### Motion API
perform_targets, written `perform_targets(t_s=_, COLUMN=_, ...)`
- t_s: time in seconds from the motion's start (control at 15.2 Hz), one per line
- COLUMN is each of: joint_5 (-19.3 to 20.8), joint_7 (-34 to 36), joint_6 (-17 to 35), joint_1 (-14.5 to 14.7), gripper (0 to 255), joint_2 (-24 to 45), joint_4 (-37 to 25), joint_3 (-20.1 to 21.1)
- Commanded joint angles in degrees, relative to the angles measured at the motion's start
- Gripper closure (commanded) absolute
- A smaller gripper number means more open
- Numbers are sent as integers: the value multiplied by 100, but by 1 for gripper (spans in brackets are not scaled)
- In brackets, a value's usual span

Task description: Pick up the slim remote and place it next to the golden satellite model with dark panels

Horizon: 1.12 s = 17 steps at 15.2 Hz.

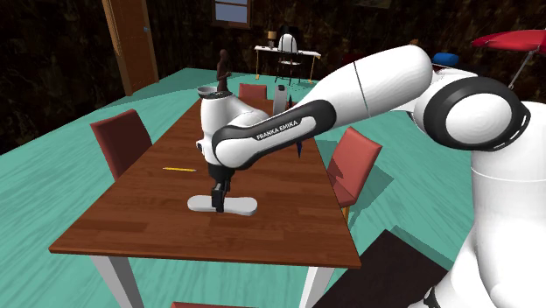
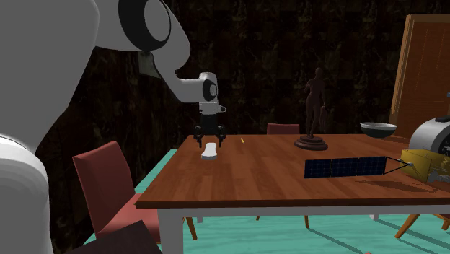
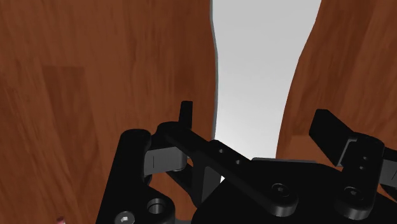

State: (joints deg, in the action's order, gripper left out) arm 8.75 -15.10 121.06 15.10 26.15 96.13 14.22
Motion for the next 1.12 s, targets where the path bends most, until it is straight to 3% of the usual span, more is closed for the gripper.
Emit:
perform_targets(t_s=0.0, joint_5=30, joint_7=21, joint_6=161, joint_1=8, gripper=0, joint_2=86, joint_4=76, joint_3=-15)
perform_targets(t_s=0.53, joint_5=30, joint_7=21, joint_6=160, joint_1=8, gripper=0, joint_2=86, joint_4=75, joint_3=-15)
perform_targets(t_s=0.59, joint_5=30, joint_7=21, joint_6=160, joint_1=8, gripper=255, joint_2=86, joint_4=75, joint_3=-15)
perform_targets(t_s=1.06, joint_5=30, joint_7=21, joint_6=161, joint_1=7, gripper=255, joint_2=84, joint_4=79, joint_3=-15)
